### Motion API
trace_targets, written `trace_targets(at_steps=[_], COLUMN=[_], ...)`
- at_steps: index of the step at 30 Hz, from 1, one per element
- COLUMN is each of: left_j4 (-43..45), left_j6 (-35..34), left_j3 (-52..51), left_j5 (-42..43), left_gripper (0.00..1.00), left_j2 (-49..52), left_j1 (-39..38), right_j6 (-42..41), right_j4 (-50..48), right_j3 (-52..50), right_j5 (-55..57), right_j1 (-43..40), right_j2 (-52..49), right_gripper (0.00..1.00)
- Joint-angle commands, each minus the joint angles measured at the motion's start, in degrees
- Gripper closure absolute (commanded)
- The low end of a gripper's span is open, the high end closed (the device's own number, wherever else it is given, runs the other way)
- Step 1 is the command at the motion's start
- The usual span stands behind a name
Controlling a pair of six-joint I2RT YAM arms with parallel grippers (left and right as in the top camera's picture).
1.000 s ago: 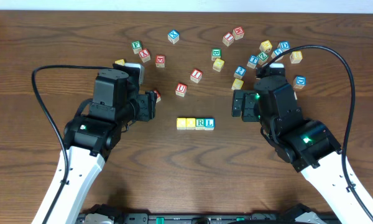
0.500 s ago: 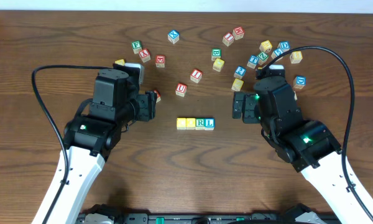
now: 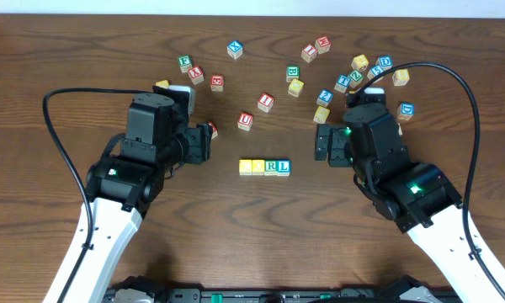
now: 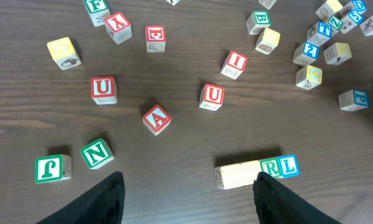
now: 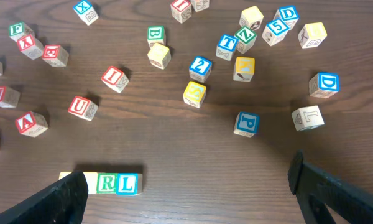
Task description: Spell out CORL
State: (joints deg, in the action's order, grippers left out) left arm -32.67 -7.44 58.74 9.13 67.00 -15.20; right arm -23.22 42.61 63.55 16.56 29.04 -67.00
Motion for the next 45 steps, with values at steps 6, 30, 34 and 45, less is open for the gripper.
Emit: trace_targets(at_steps=[6,30,34,45], left_j4=[-5.1,50.7,44.3,28.9], left_j6=[0.5,0.2,0.3,0.3], left_j3=[-2.2,-58.6,-58.5,-58.5], left_j5=[-1.1,-3.8,-3.3,-2.3], left_gripper=[0.35,0.35,0.35,0.35], left_j2=[-8.5,-63.5,-66.8,-66.9], left_j1=[-2.6,-4.0,-1.4,2.3], right_j6=[0.2,0.2,0.2,0.2], right_j4=[0.2,0.3,0.3,0.3], right_j3=[0.5,0.5,0.5,0.5], right_j5=[1.1,1.1,1.1,1.1], right_j1=[-0.3,-0.3,-0.3,-0.3], right_j2=[0.4,0.3,0.3,0.3], right_gripper=[0.01,0.01,0.01,0.01])
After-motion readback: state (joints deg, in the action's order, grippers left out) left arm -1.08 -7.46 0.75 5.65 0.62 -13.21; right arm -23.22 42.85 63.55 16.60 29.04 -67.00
